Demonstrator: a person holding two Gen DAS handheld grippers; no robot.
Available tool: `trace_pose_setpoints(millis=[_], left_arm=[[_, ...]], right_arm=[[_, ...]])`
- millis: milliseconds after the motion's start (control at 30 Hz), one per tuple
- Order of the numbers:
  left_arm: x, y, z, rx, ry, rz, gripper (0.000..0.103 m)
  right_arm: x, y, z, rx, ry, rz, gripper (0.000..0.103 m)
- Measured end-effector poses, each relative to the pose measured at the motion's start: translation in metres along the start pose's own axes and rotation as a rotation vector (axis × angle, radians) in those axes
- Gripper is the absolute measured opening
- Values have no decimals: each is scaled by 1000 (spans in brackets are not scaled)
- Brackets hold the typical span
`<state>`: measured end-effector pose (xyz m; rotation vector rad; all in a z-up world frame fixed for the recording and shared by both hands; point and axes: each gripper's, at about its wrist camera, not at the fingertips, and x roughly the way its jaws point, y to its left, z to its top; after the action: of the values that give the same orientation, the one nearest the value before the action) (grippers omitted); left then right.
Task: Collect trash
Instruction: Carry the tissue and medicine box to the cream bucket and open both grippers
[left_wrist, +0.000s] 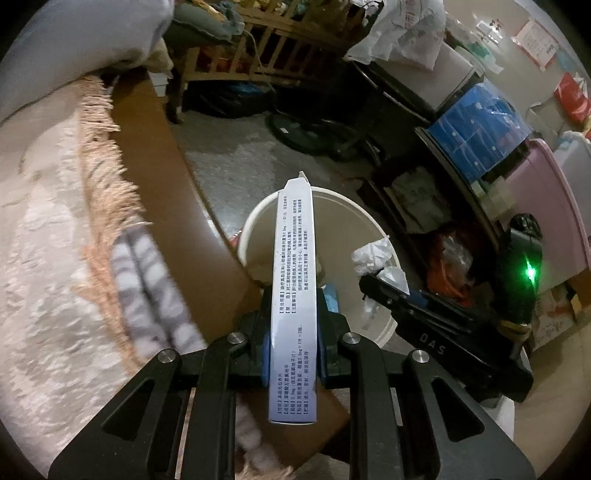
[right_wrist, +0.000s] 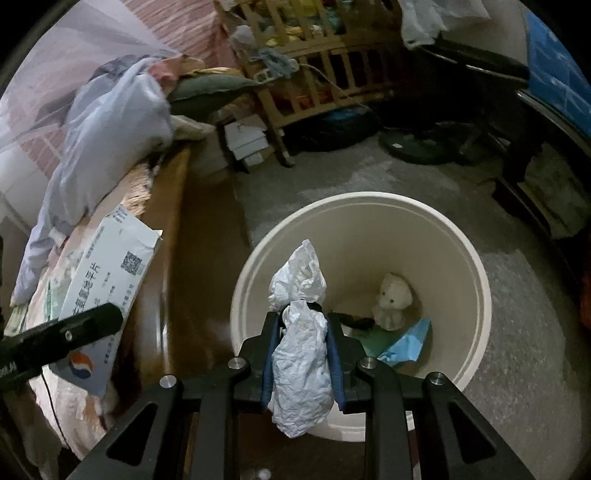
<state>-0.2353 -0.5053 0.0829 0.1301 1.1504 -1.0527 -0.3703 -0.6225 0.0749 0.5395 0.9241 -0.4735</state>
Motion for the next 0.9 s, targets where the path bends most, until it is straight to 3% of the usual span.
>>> trace_pose_setpoints(millis=[67,133,167,367,500,533,900], left_arm=[[7,-5,3,4,7,-12,16],[13,-9,5,9,11,-13,16],[15,-11,6,14,12,-13,16],[32,-18,14,15,28,-21,17],[37,-18,18,11,31,-40,48],[38,-17,18,7,28,-46,50],[18,-5,8,-3,11,-5,50]], right_arm=[[-1,-4,3,20,-13,-12,35],[-5,-8,6,42,-36,-30,61],[-7,-9,7,51,-46,-32,65],[-16,-20,12,93,-78,-41,66],[-17,-19,15,101,-83,-38,66],[-18,-20,15,100,-88,-41,66],[-16,-24,15,116,-80,-35,66]])
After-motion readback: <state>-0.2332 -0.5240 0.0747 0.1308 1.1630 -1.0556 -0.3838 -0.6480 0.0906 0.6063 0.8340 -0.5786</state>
